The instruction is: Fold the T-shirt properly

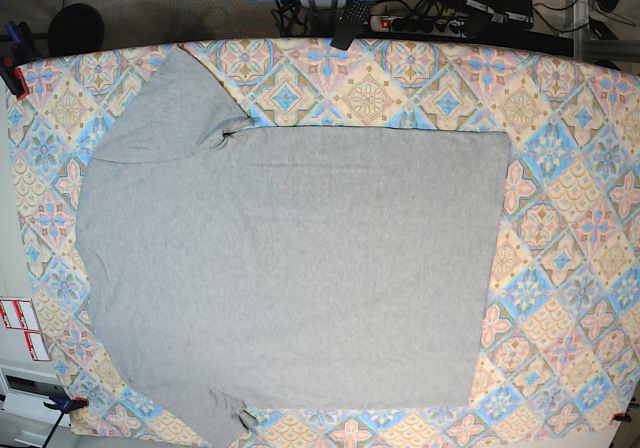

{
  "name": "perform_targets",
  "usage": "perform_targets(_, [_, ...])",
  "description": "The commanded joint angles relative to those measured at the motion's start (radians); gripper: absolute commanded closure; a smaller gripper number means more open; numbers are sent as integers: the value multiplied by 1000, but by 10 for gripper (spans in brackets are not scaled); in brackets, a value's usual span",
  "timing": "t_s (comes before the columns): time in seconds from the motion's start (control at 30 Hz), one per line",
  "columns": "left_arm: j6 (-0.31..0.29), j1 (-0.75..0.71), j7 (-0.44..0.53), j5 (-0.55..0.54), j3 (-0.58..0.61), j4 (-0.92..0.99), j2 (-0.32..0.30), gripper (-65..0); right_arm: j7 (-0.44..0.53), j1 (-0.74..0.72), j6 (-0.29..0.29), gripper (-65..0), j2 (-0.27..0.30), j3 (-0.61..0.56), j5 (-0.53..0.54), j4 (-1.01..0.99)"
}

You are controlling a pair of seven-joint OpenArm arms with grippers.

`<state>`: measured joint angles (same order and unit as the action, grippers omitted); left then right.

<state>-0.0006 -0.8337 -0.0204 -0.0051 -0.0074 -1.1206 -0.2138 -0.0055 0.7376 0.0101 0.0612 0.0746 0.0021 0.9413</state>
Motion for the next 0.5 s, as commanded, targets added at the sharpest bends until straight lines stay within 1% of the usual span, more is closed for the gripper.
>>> perform_targets(0.0, [0,-46,15,-2,-3,-60,-2,0,14,38,-8,0,10,29,5,41])
perform_targets(0.07, [0,-100,15,-2,-6,-160,-2,0,14,78,-8,0,10,69,5,121])
perform_targets(0.17, [1,-166,15,-2,-58,-309,-3,0,14,138,-8,0,10,100,5,253])
perform_targets(0.37, [1,-238,12,-2,-113,-583,-2,-1,5,216,-8,0,10,136,5,493])
perform_targets(0.4, [1,-240,-5,-2,-119,-617,-2,-1,5,221,-8,0,10,135,5,523])
perform_targets(0.47, [1,-233,-82,-3,-138,-698,-2,-2,3,231,-8,0,10,132,5,586])
